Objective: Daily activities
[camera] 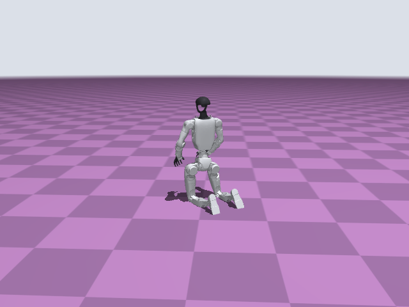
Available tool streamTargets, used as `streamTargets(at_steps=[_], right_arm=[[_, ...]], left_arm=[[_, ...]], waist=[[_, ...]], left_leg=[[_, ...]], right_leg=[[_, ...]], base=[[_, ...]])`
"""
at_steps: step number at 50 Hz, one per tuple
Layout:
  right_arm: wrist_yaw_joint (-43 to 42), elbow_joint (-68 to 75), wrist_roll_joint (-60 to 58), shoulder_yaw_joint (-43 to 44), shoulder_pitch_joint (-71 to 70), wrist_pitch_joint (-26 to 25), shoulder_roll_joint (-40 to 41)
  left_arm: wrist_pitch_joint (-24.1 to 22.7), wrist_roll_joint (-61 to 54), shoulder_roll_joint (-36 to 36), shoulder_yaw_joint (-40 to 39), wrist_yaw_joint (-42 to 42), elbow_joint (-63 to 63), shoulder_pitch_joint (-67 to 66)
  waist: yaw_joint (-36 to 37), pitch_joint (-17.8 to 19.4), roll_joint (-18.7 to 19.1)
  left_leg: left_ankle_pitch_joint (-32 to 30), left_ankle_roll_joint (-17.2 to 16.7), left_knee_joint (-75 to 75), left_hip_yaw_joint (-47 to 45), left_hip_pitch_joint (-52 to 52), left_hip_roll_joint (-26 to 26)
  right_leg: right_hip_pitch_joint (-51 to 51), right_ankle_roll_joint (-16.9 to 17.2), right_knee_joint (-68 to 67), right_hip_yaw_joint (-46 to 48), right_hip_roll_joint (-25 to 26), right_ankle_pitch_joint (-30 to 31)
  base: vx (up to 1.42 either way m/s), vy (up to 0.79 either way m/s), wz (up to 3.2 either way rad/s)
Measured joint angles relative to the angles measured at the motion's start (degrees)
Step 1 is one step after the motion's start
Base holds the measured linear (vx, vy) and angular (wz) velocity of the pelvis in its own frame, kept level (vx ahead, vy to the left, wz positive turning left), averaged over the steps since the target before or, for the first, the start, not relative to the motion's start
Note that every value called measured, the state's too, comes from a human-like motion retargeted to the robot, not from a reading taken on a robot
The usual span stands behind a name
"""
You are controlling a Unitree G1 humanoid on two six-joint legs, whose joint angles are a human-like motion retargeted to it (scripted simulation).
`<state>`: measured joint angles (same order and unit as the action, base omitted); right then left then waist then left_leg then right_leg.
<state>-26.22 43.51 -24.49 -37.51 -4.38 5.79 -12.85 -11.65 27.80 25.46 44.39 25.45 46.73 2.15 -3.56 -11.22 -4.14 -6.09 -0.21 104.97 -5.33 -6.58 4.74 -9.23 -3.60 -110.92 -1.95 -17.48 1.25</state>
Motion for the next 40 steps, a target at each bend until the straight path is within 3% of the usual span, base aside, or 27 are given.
streamTargets(at_steps=[40], right_arm=[[3.9,0.5,0.4,-1.2,-1.0,-0.1,5.5]], left_arm=[[0.8,-1.0,3.2,-1.2,-1.3,3.4,-4.2]], waist=[[-0.3,-1.2,0.2]], left_leg=[[-4.2,-2.9,-1.4,-1.3,-0.5,3.1]], right_leg=[[-2.7,-4.9,-1.1,-2.1,-1.9,-3.8]], base=[[0.01,-0.04,-0.20]])
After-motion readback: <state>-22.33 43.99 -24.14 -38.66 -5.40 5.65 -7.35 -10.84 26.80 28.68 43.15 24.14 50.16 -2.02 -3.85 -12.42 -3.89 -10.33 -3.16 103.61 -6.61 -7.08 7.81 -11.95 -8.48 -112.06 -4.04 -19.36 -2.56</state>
